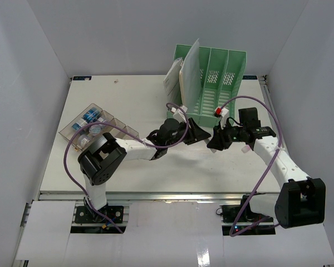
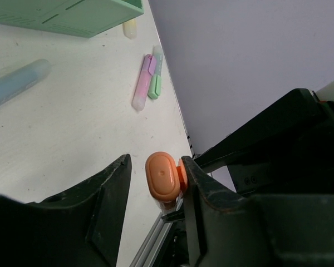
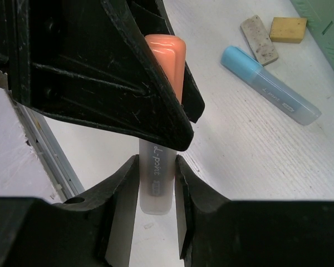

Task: Organize the desk

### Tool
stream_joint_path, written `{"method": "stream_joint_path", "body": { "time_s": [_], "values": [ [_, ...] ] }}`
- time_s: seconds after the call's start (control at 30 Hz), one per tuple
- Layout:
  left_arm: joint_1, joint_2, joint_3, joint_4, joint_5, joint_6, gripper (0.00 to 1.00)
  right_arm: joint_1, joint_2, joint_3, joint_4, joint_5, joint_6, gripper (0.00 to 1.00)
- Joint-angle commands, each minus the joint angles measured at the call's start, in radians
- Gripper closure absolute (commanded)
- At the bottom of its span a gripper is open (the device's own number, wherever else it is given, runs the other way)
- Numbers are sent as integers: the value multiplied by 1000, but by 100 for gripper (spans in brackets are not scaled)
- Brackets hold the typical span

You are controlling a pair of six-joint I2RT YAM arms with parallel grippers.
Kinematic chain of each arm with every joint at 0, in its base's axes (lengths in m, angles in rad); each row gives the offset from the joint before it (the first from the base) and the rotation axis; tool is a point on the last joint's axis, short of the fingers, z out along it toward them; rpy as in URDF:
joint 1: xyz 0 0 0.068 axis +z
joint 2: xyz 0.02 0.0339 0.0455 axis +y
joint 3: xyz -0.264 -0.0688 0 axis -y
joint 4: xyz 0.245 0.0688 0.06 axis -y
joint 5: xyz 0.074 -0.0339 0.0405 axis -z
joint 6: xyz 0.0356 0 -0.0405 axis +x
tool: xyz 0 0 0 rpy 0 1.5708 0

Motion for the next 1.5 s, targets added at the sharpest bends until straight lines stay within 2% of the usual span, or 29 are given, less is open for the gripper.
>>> {"method": "stream_joint_path", "body": {
  "time_s": [0.0,0.13,0.23,0.3,0.4,0.63,0.9,0.97,1.1,1.23,1.47],
  "values": [
    [-16,-14,41,-76,-15,55,54,-3,-2,17,55,-50,-5,76],
    [-24,-18,53,-95,-14,82,64,-4,-2,18,53,-56,-17,70],
    [-28,-23,57,-122,-17,109,71,-3,-3,17,48,-64,-34,60],
    [-32,-31,64,-163,-20,147,73,-3,-8,22,27,-68,-61,48],
    [-33,-49,47,-206,-31,191,74,-3,-14,19,25,-67,-89,38],
    [-31,-152,29,-389,-131,355,74,-9,-37,19,-38,-90,-214,22],
    [21,-365,41,-790,-335,606,74,-58,-79,-27,-70,-221,-331,20],
    [61,-428,44,-932,-395,646,74,-74,-83,-34,-70,-227,-336,20],
    [169,-569,54,-1099,-491,720,74,-88,-97,-40,-70,-242,-341,20],
    [279,-654,55,-1170,-592,814,73,-93,-93,-45,-71,-237,-345,20],
    [506,-586,31,-1161,-636,945,72,-101,-86,-53,-70,-233,-342,20]
  ]
}}
